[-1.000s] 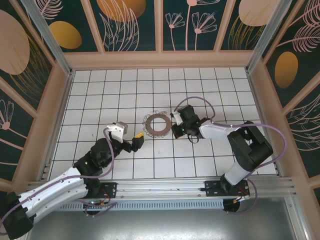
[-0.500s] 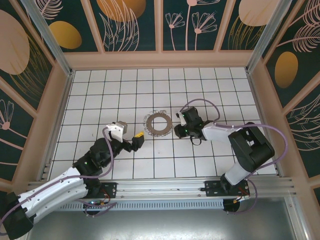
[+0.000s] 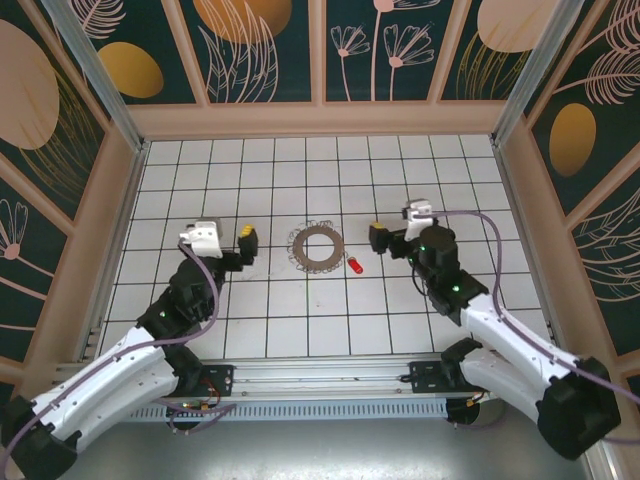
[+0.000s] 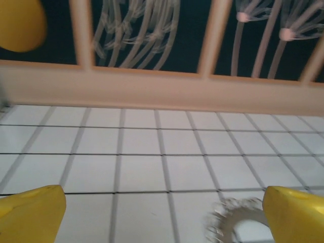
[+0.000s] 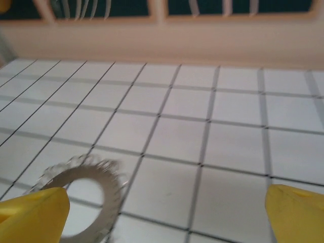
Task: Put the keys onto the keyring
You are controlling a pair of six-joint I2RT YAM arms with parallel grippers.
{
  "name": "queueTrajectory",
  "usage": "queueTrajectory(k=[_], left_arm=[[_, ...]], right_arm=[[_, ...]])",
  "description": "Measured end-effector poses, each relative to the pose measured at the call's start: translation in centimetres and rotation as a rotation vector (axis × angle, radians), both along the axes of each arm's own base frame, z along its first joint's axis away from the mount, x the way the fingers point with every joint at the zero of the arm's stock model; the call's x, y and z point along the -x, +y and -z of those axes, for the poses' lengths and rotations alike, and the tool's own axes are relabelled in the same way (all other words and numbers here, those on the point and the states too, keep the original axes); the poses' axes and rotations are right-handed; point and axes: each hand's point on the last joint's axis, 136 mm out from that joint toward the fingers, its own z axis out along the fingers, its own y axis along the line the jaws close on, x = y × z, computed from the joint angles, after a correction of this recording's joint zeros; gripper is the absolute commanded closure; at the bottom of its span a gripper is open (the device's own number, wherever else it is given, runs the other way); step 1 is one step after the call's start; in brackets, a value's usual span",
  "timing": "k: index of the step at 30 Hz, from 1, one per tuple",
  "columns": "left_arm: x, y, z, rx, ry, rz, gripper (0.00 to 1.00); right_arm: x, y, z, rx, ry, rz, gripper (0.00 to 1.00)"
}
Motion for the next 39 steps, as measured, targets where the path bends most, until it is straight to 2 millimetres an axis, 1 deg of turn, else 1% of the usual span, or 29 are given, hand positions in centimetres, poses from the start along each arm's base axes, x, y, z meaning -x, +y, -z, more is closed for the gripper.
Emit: queueTrajectory(k=[1, 3, 4, 6, 7, 9, 11, 12, 14, 16, 19, 22, 26, 28, 31, 35, 37, 39], left_arm=[[-0.5, 1.0, -0.1, 0.000, -0.007, -0.042, 0.01], [-2.1, 2.9, 0.1, -0.002, -0.012, -0.129, 0.01], [-2.9, 3.6, 0.5, -0.008, -0.006, -0.162, 0.01], [-4.5, 4.8, 2.2, -0.033, 0.031, -0.220, 0.01], [-5.4, 5.4, 3.5, -0.054, 0.067, -0.249, 0.01], [-6.7, 6.5, 5.6, -0.092, 0.128, -0.293, 0.01], [-7.7, 8.0, 7.0, -0.119, 0.160, -0.341, 0.01], [-8.2, 8.7, 7.4, -0.125, 0.169, -0.363, 0.01], [-9.2, 10.4, 7.8, -0.132, 0.170, -0.411, 0.01], [-9.8, 11.5, 8.0, -0.141, 0.156, -0.443, 0.01], [-10.4, 11.9, 8.7, -0.169, 0.128, -0.443, 0.01], [-10.5, 11.5, 10.4, -0.207, 0.126, -0.412, 0.01], [-9.0, 11.9, 12.2, -0.216, 0.114, -0.374, 0.01], [-8.5, 12.4, 12.6, -0.200, 0.091, -0.365, 0.01], [-8.3, 13.0, 12.9, -0.181, 0.074, -0.354, 0.01], [-8.6, 12.8, 12.1, -0.150, 0.013, -0.323, 0.01], [-8.7, 12.7, 12.5, -0.146, 0.021, -0.307, 0.01], [-8.8, 12.6, 12.4, -0.138, 0.016, -0.298, 0.01]], right_arm=[[-0.4, -1.2, 0.0, 0.002, -0.015, 0.039, 0.01], [-1.7, -4.5, 0.3, -0.007, -0.041, 0.143, 0.01], [-2.2, -6.0, 0.7, -0.011, -0.044, 0.188, 0.01], [-3.0, -8.6, 1.9, -0.024, -0.042, 0.257, 0.01], [-3.3, -9.6, 2.7, -0.025, -0.038, 0.277, 0.01], [-3.3, -10.8, 4.4, -0.019, -0.030, 0.291, 0.01], [-3.1, -11.2, 5.6, -0.012, -0.047, 0.278, 0.01], [-2.9, -11.4, 6.3, -0.007, -0.052, 0.268, 0.01], [-2.7, -11.8, 7.6, -0.003, -0.046, 0.262, 0.01], [-3.2, -12.1, 8.2, 0.005, -0.044, 0.259, 0.01], [-3.9, -12.2, 9.0, 0.011, -0.050, 0.255, 0.01], [-4.6, -12.4, 10.1, 0.007, -0.052, 0.256, 0.01], [-5.0, -13.0, 11.7, 0.002, -0.029, 0.274, 0.01], [-5.1, -13.2, 11.4, -0.001, -0.043, 0.283, 0.01], [-5.7, -14.1, 10.4, -0.016, -0.075, 0.334, 0.01], [-6.0, -14.8, 9.6, -0.023, -0.102, 0.377, 0.01], [-6.0, -15.0, 9.5, -0.028, -0.105, 0.390, 0.01], [-6.0, -15.1, 9.5, -0.030, -0.107, 0.397, 0.01]])
